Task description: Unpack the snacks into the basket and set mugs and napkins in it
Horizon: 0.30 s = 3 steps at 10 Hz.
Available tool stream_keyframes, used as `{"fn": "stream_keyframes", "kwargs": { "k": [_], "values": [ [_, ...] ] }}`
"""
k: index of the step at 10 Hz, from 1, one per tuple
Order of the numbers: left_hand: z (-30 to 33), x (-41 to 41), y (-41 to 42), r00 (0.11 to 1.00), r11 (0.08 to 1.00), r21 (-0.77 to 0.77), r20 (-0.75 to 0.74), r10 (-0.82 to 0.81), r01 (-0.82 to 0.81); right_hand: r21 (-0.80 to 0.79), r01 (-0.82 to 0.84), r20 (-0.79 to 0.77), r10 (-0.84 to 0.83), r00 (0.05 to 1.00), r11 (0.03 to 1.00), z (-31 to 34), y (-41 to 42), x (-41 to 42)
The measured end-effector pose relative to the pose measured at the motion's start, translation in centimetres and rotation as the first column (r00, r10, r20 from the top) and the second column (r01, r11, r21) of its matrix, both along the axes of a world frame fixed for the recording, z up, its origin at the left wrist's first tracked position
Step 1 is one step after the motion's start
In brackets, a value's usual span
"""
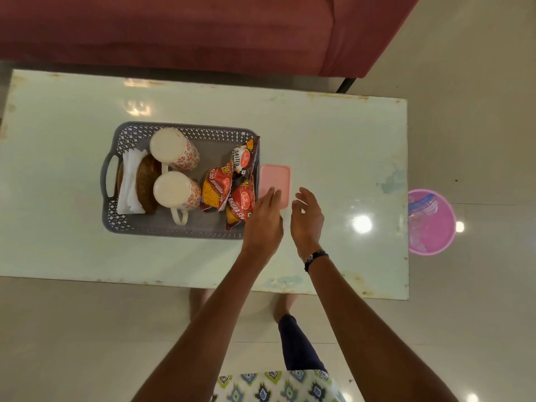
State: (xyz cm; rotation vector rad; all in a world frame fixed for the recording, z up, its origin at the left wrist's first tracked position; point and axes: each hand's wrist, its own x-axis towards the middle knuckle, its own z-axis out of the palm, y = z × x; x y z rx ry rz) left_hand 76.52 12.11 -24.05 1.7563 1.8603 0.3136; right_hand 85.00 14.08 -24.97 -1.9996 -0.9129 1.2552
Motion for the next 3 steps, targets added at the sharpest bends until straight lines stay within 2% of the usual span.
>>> {"fn": "stream_keyframes", "kwargs": {
  "k": [2,3],
  "values": [
    [3.7,-6.9,-2.7,0.990,0.985,0.135,0.106,0.094,-0.108,0.188,-0.064,0.096,0.047,0.994,0.980,4.4,-2.0,-3.8],
    [6.9,-11.5,-3.4,0.990,0.988,0.122,0.112,0.080,-0.094,0.209,-0.069,0.096,0.050,0.994,0.975,7.3,-2.4,-6.9]
  ]
}}
